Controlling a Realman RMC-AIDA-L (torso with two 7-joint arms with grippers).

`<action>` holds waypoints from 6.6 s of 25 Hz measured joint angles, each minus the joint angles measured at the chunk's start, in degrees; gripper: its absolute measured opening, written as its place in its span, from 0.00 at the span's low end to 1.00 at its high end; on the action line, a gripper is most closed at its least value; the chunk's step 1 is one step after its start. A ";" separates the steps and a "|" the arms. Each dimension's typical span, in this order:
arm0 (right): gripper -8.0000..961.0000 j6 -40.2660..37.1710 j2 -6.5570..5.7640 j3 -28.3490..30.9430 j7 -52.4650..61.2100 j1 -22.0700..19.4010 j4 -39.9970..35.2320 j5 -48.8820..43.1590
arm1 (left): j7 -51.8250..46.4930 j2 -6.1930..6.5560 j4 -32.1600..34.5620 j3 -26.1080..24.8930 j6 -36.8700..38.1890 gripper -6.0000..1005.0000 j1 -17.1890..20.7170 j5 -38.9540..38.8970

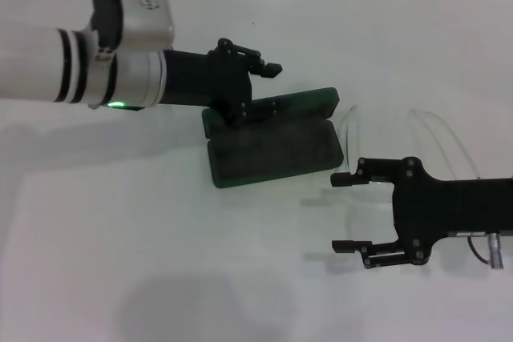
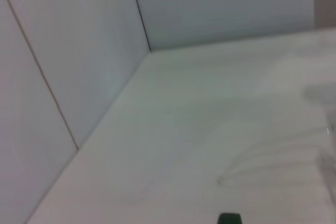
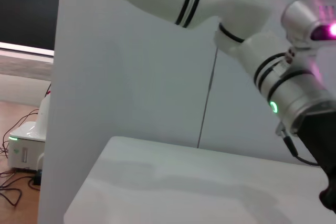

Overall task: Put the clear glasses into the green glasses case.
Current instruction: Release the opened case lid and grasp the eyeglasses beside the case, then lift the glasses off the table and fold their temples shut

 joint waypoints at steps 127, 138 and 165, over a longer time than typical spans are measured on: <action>0.16 4.90 2.20 -8.00 -11.50 5.58 -19.50 -8.80 | 17.22 1.74 -30.80 0.23 33.46 0.86 8.64 -35.70; 0.16 4.82 2.19 -8.75 -13.15 5.10 -20.00 -6.67 | 7.01 2.87 -30.82 0.19 30.05 0.86 5.47 -32.91; 0.17 -10.92 2.09 -11.53 -10.90 14.38 -4.43 10.21 | 23.24 0.76 -27.77 -11.06 19.10 0.86 10.30 -31.71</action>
